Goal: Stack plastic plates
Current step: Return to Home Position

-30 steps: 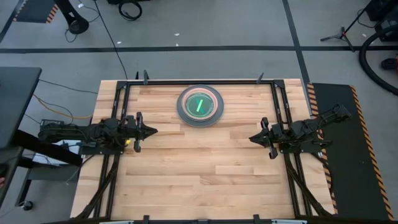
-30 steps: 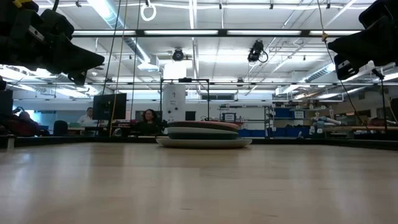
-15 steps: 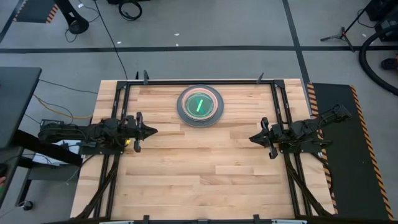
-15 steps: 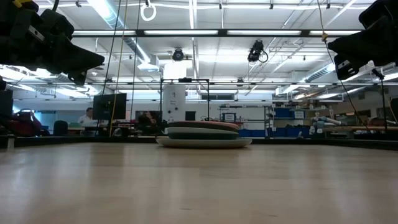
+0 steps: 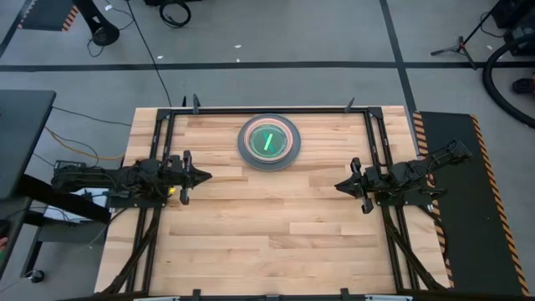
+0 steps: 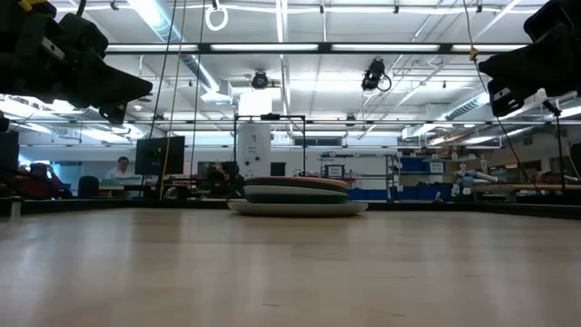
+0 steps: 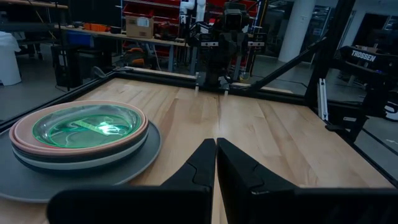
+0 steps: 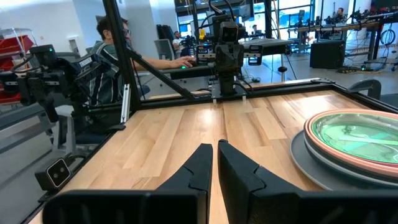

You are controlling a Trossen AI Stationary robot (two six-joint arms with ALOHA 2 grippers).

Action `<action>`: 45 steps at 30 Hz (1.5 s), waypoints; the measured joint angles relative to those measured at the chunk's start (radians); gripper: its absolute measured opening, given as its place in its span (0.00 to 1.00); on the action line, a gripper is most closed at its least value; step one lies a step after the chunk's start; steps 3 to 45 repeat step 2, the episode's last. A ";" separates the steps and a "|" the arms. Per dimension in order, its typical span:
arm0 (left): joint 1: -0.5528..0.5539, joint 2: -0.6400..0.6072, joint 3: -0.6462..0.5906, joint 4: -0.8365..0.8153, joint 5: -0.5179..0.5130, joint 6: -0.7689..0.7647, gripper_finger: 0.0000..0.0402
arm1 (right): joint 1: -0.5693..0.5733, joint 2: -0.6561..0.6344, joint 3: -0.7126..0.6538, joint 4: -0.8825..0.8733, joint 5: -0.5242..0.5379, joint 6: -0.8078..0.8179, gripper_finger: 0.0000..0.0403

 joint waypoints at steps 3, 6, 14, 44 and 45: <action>0.000 0.000 0.000 0.000 0.000 0.000 0.06 | 0.000 0.000 0.000 0.000 0.000 0.000 0.08; 0.000 0.000 0.000 0.000 0.000 0.000 0.06 | 0.000 0.000 0.000 0.000 0.000 0.000 0.08; 0.000 0.000 0.000 0.000 0.000 0.000 0.06 | 0.000 0.000 0.000 0.000 0.000 0.000 0.08; 0.000 0.000 0.000 0.000 0.000 0.000 0.06 | 0.000 0.000 0.000 0.000 0.000 0.000 0.08; 0.000 0.000 0.000 0.000 0.000 0.000 0.06 | 0.000 0.000 0.000 0.000 0.000 0.000 0.08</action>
